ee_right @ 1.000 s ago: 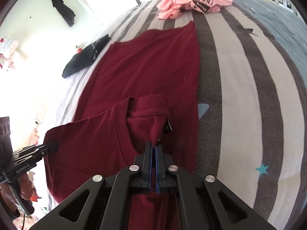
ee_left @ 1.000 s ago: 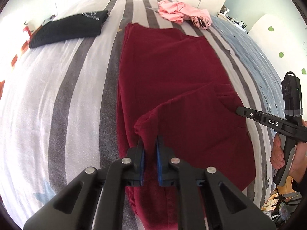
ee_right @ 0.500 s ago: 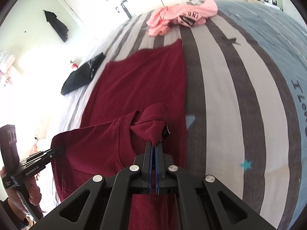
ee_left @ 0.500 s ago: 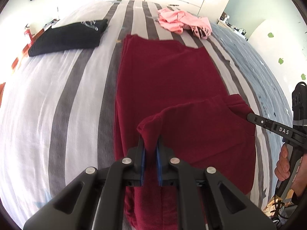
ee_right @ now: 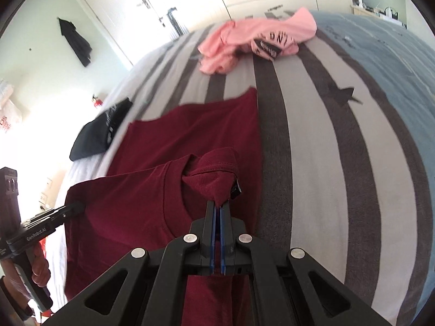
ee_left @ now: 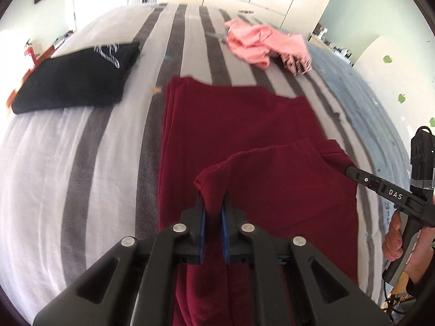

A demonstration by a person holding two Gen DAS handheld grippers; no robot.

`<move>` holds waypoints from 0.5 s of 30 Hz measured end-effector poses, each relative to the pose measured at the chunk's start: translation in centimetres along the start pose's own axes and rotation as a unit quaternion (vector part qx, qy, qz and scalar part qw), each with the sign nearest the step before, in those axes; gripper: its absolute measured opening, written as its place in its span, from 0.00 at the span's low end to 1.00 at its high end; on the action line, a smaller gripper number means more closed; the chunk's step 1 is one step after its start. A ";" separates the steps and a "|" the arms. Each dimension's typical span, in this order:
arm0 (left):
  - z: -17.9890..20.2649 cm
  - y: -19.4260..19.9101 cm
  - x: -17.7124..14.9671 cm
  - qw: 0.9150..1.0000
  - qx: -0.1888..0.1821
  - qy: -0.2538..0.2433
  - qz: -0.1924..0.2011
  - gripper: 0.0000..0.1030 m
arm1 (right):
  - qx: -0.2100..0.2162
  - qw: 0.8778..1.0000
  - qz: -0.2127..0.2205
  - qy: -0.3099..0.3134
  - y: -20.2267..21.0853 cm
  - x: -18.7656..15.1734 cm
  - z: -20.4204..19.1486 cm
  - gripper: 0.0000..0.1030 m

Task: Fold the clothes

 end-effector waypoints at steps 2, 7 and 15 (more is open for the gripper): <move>-0.2 -1.1 0.0 1.000 0.005 0.001 -0.007 0.07 | -0.005 1.000 -0.008 -0.001 -1.0 0.1 0.4 0.02; -0.4 -0.9 0.3 1.000 -0.002 0.011 -0.003 0.07 | -0.001 1.000 -0.007 0.006 -1.0 0.3 0.4 0.02; -0.2 1.4 2.7 0.999 -0.019 0.021 0.033 0.07 | 0.006 1.000 0.015 0.005 0.2 1.8 -0.1 0.02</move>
Point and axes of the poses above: each gripper's, at about its wrist camera, not at the fingertips, and y roughly against the way its jaws point, z to its right, x to its top, the point moved 7 cm from there along -y, roughly the way its jaws point, and after that the axes turned 12 degrees about -z, right-handed, at the moved point
